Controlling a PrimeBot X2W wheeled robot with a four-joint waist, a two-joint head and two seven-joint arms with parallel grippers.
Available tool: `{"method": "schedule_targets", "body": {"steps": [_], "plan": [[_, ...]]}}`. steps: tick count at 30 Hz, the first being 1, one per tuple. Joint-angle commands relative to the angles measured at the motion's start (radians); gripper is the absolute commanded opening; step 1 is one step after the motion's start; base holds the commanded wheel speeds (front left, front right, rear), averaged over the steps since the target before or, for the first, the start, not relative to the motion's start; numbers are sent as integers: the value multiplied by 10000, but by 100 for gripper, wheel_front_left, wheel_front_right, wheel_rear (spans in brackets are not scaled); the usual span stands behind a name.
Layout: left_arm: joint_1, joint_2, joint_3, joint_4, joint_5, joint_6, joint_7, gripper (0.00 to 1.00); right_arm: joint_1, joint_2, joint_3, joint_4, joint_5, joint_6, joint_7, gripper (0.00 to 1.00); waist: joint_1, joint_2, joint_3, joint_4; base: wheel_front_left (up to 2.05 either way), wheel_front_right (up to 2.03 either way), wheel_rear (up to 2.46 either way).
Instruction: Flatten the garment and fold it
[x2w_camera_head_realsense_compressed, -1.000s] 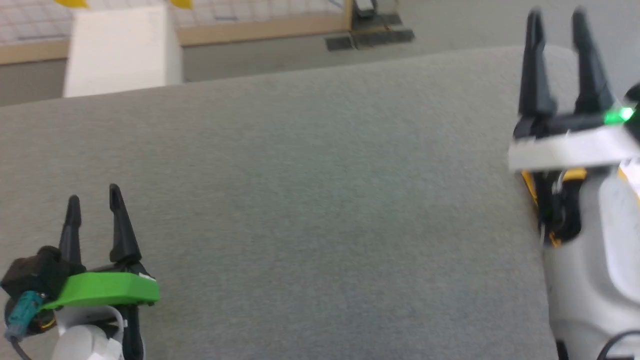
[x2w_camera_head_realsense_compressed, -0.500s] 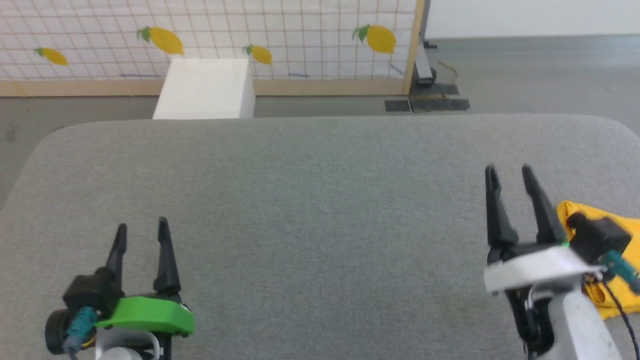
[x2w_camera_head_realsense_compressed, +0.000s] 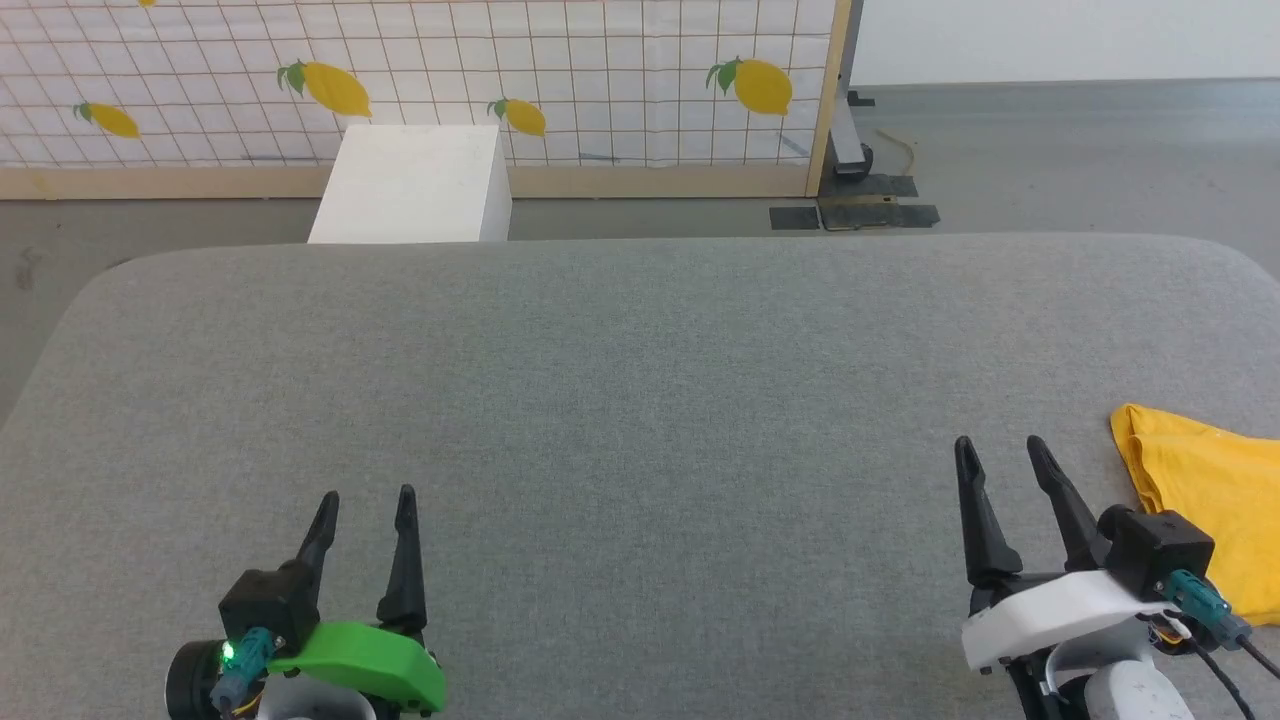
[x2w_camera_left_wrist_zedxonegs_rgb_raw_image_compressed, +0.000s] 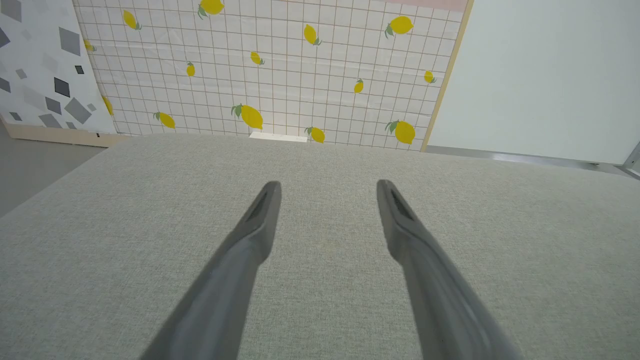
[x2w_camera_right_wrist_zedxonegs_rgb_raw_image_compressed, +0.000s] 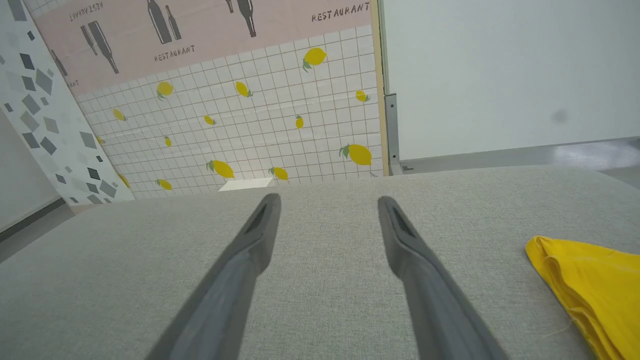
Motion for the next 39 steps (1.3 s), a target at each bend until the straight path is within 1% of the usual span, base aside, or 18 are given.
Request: {"method": "schedule_targets", "body": {"steps": [1, 7, 12, 13, 39], "plan": [[-40, -59, 58, 41, 27, 16, -41, 100, 107, 6, 21, 35, -28, -13, -58, 100, 1, 0, 28, -11, 0, 0, 0], [-121, -136, 171, 112, -11, 46, -41, 100, -1, 6, 166, 238, 98, -13, -58, 100, 1, 0, 101, -30, 0, 0, 0], [-189, -121, 192, 298, 36, -13, -41, 100, -80, 6, 196, 288, 181, -13, -58, 100, 1, 0, 170, -20, 0, 0, 0], [-46, -92, 184, 298, 3, 6, 0, 0, -14, 0, 178, 270, 127, 0, 2, 0, 1, 0, 173, -20, 0, 0, 0], [-17, -150, 202, -75, 350, 79, 438, 0, 121, 0, 147, -229, -261, -2, 431, 0, 1, 0, 154, 23, 0, 0, 0]]}}
